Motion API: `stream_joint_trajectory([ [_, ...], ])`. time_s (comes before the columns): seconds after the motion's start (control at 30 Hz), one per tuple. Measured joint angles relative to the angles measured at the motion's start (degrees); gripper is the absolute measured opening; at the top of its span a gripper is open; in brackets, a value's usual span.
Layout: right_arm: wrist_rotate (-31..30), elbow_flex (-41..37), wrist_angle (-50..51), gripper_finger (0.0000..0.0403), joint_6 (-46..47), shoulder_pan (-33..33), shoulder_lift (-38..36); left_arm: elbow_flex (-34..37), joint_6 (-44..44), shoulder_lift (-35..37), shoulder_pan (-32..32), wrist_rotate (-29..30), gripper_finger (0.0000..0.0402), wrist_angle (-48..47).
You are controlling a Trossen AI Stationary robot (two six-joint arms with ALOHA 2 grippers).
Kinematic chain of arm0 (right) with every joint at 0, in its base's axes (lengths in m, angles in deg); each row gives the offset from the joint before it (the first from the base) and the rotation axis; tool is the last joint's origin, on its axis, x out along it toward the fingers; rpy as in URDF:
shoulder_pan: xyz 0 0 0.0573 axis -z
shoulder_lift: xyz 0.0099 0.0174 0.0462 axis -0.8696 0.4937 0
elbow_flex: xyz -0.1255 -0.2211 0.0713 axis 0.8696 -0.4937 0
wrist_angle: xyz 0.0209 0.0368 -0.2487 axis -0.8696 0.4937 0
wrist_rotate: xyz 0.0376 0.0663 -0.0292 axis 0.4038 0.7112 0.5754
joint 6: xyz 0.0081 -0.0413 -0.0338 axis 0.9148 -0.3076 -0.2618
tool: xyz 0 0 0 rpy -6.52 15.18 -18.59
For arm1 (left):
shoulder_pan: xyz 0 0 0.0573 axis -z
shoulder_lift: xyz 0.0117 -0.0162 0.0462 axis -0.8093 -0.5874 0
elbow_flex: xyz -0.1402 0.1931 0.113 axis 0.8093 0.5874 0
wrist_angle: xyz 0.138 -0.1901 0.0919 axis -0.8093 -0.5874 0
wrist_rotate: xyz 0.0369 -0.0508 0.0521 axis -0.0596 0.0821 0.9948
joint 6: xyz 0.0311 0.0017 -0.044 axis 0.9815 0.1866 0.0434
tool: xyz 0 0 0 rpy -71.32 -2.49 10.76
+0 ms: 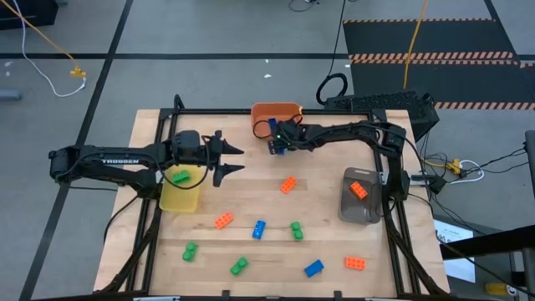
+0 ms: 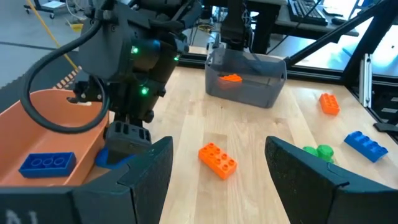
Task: Sort & place blocks by color
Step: Put the blue game piece into the orange bin
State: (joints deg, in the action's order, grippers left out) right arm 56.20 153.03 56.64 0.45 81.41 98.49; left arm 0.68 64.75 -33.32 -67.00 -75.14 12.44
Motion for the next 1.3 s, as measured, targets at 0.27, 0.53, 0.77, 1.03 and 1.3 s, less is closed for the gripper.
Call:
stream_joint_trajectory([
  [0.27,0.1,-1.6,1.9,0.0296,-1.7,-0.3,0.0,0.0,0.0,0.0,0.0,0.0,0.0255,-0.2],
  [0.53,-0.5,-2.1,3.9,0.0228,-6.7,-1.9,0.0,-0.1,0.0,0.0,0.0,0.1,0.0255,-1.7],
  [0.77,1.6,-2.1,6.3,0.0122,-11.6,-3.3,-0.9,-0.1,0.1,0.0,0.0,0.7,0.0255,-2.9],
  [1.03,3.0,-2.3,3.2,0.0122,-19.5,-6.8,-10.2,-0.1,-0.3,0.0,0.0,4.8,0.0255,-6.3],
  [1.3,-2.5,-2.1,-7.4,0.0122,-31.1,-1.1,-18.6,-0.1,-1.2,0.0,0.0,6.0,0.0255,-5.9],
])
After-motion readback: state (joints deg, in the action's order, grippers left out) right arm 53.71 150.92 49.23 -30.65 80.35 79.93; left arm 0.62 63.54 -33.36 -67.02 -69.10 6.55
